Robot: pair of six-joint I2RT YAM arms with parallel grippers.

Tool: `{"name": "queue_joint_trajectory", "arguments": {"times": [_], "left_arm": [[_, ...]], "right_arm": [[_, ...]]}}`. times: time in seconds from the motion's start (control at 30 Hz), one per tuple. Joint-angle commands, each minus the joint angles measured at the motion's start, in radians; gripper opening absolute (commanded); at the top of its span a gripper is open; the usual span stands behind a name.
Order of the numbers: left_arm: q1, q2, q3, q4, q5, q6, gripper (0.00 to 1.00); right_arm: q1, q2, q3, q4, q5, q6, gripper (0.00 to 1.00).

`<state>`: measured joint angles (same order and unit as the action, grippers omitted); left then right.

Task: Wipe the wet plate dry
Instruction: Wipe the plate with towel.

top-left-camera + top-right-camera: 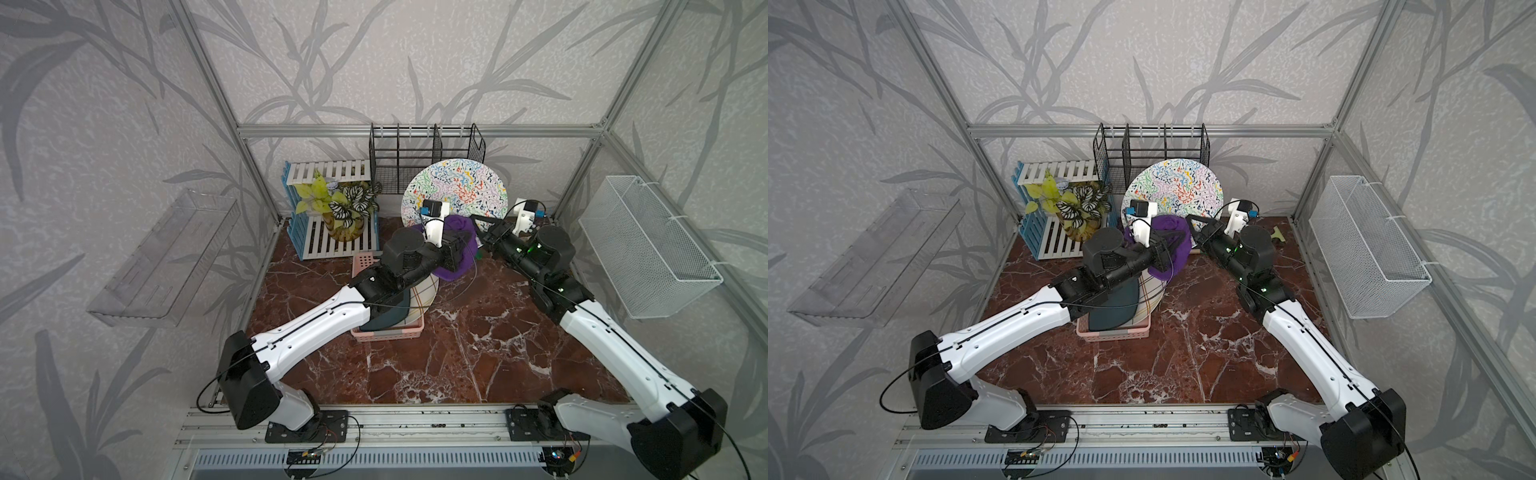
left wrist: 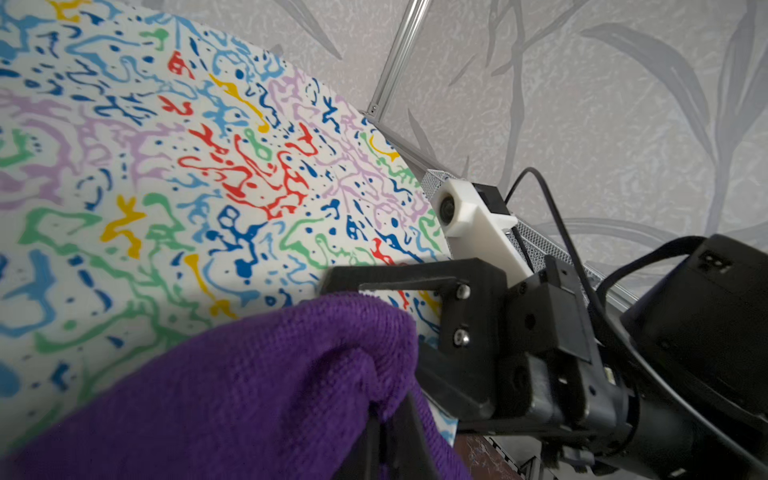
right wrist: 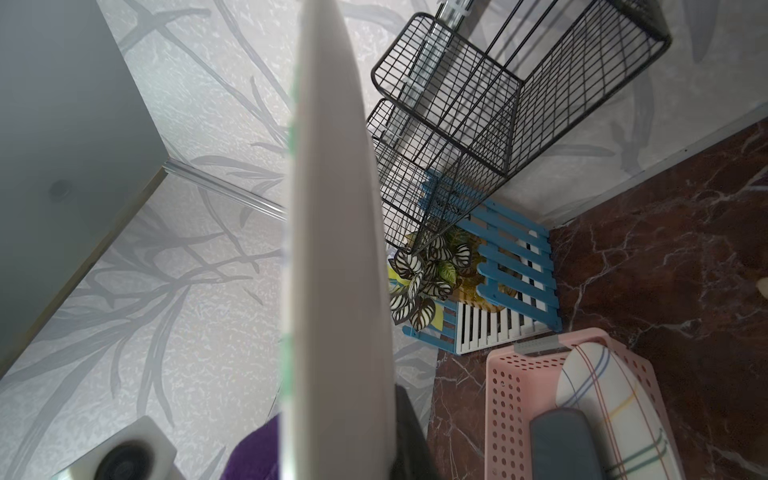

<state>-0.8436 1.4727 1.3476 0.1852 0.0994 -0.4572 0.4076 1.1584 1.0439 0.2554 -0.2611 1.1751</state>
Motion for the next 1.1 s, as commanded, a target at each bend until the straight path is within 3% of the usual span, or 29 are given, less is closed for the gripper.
{"name": "queue_joint_trajectory", "arguments": {"times": [0.0,0.07,0.13,0.2,0.3,0.4,0.5,0.57,0.67,0.8,0.87,0.97,1.07], "left_arm": [[0.142,-0.030,-0.045,-0.113,-0.029,-0.076,0.00],[0.246,-0.032,-0.009,-0.179,-0.008,-0.051,0.00],[0.275,-0.007,0.071,-0.253,-0.005,0.047,0.00],[0.278,0.038,0.149,-0.305,0.035,0.129,0.00],[0.269,0.103,0.234,-0.348,0.226,0.210,0.00],[0.199,0.168,0.280,-0.382,0.318,0.254,0.00],[0.098,0.221,0.325,-0.437,0.286,0.334,0.00],[0.085,0.225,0.327,-0.440,0.291,0.335,0.00],[0.089,0.195,0.281,-0.431,0.261,0.341,0.00],[0.051,0.213,0.254,-0.485,0.333,0.374,0.00],[0.046,0.217,0.245,-0.495,0.279,0.356,0.00],[0.117,0.181,0.227,-0.437,0.067,0.230,0.00],[0.250,0.152,0.198,-0.348,0.051,0.086,0.00]], "right_arm": [[0.019,-0.088,0.043,0.205,-0.028,0.001,0.00],[0.021,-0.107,0.033,0.209,-0.109,-0.011,0.00],[0.042,-0.110,0.023,0.226,-0.194,-0.022,0.00],[0.080,-0.118,0.006,0.222,-0.241,-0.052,0.00],[0.133,-0.129,-0.025,0.235,-0.264,-0.086,0.00],[0.143,-0.123,-0.018,0.244,-0.268,-0.099,0.00],[0.142,-0.136,-0.007,0.194,-0.192,-0.148,0.00],[0.137,-0.143,-0.008,0.159,-0.141,-0.161,0.00],[0.137,-0.133,-0.002,0.158,-0.178,-0.161,0.00],[0.134,-0.129,0.004,0.153,-0.202,-0.164,0.00],[0.132,-0.136,0.013,0.141,-0.194,-0.193,0.00],[0.140,-0.115,0.047,0.152,-0.258,-0.208,0.00],[0.146,-0.094,0.051,0.197,-0.315,-0.176,0.00]]}}
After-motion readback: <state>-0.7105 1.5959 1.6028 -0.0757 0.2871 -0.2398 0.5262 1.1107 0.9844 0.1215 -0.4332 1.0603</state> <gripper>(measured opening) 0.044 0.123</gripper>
